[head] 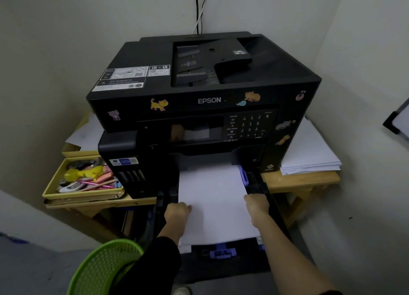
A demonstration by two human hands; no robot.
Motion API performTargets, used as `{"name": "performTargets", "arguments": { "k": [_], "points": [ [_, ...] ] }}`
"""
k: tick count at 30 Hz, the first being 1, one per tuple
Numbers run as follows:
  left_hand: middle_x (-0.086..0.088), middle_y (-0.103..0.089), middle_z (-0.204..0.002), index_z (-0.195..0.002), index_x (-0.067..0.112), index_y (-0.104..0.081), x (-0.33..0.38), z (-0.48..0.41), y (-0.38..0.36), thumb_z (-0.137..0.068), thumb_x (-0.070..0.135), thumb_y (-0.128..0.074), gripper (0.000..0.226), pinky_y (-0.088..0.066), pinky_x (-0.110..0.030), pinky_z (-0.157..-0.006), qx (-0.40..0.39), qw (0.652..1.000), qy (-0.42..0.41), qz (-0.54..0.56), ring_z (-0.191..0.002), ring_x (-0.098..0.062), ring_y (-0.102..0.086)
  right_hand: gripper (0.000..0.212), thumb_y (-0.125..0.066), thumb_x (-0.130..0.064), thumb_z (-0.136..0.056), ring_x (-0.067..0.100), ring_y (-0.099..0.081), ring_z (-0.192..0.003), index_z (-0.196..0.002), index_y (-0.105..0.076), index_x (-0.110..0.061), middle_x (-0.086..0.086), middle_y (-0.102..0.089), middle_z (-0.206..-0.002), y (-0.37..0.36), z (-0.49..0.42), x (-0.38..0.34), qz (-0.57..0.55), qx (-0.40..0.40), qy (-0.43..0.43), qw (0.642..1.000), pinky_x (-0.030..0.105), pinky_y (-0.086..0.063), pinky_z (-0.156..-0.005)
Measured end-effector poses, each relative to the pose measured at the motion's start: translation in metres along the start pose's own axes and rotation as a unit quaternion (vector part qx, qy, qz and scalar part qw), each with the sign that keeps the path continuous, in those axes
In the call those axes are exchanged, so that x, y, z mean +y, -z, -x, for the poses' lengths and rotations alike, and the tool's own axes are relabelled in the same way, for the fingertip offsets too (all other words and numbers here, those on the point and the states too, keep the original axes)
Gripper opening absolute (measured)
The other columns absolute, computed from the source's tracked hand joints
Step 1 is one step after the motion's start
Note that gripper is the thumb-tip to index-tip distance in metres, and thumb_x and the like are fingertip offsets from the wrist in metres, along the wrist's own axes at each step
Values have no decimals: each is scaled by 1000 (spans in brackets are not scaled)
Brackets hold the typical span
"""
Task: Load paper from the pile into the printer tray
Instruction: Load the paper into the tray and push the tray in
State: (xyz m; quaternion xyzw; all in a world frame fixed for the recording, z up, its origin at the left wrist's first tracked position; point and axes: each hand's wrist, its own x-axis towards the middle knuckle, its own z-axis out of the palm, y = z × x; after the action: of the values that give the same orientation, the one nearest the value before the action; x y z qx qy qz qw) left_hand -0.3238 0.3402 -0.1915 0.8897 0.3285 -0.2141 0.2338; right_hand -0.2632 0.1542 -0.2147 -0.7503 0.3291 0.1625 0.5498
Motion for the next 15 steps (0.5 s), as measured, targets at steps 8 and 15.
{"name": "performTargets", "arguments": {
  "k": [8, 15],
  "points": [
    [-18, -58, -120, -129, -4, -46, -6, 1, -21, -94, 10, -52, 38, -46, -30, -77, 6, 925, 82, 371, -101, -31, -57, 36, -49, 0, -85, 27, -52, -70, -52, -45, -13, 7, -48, -60, -10, 2, 19, 55, 68, 60, 994, 33, -41, -62],
    [-23, -55, -129, -133, -4, -44, -3, 0, -18, -98, 12, -45, 39, -49, -36, -89, 9, 965, 39, 258, -114, -36, -58, 32, -48, 6, -82, 41, -66, -85, -53, -57, -3, 21, -61, -74, -12, 2, 13, 56, 108, 78, 990, 38, -49, -65]
  ]
}}
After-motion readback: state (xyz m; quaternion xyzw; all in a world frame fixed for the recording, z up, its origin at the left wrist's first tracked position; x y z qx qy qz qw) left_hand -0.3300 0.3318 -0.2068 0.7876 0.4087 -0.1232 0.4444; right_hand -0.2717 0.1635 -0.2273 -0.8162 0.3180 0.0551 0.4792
